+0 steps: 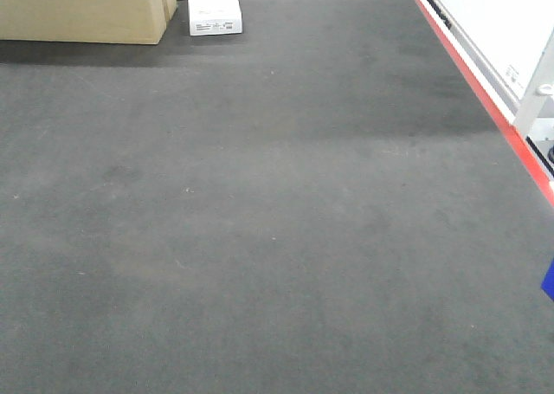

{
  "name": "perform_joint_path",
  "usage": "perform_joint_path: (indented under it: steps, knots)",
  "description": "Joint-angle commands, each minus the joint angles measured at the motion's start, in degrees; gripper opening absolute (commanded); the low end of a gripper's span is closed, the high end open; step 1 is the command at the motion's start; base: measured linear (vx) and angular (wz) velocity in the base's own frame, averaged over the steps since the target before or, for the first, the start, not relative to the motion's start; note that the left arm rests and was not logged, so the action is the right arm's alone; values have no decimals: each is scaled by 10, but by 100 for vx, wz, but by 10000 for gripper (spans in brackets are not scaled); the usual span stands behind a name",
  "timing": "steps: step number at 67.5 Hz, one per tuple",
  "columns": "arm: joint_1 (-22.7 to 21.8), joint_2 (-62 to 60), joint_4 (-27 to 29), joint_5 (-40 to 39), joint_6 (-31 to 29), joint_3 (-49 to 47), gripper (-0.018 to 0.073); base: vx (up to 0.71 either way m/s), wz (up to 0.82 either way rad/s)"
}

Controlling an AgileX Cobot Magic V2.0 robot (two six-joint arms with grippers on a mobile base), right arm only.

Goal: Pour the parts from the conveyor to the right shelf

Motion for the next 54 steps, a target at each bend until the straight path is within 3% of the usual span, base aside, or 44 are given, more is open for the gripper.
perform_joint_path:
  steps: [1,27,54]
  knots:
    - [-2,7,-1,-46,-5,-15,-6,-5,-5]
    - [-1,7,-1,-47,-5,-15,-6,-18,-17]
    - [-1,7,-1,-46,-5,-15,-6,-37,-71]
